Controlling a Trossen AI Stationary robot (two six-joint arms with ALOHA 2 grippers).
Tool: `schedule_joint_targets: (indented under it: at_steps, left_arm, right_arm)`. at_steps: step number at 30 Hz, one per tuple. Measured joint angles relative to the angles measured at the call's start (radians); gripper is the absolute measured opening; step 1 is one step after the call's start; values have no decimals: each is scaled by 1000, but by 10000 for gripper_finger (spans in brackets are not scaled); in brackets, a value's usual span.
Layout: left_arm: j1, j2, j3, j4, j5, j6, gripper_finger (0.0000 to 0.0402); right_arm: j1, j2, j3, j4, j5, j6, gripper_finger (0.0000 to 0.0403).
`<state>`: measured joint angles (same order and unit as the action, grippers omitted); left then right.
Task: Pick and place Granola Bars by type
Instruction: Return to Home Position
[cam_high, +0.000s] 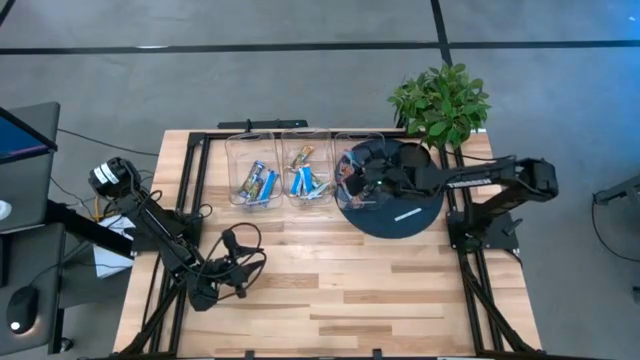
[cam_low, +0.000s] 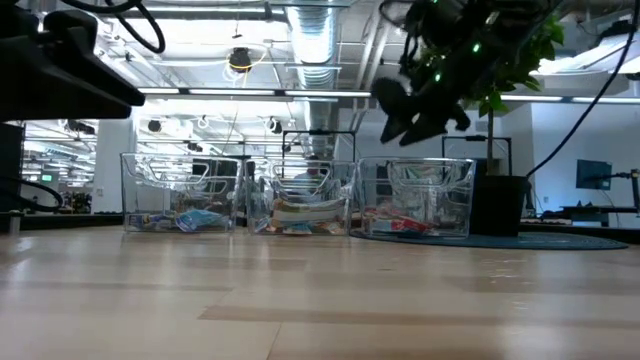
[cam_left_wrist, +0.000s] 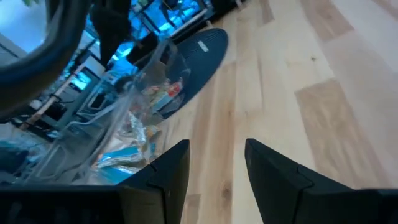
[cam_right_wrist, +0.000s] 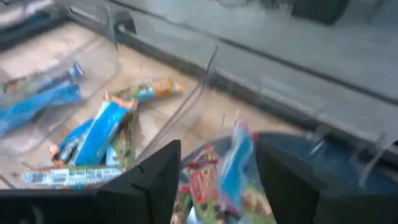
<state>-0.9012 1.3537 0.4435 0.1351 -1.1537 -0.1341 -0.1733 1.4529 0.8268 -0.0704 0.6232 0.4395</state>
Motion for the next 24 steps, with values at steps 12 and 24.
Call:
schedule_joint_targets:
  at_steps: [12,24]
  left_arm:
    - [44,-1,0,121,-413,-50,151]
    - [318,-26,0,506,645,553,139]
  right_arm:
    - [271,-205,0,10,34,-439,200]
    - [457,-257,0,14,46,-580,198]
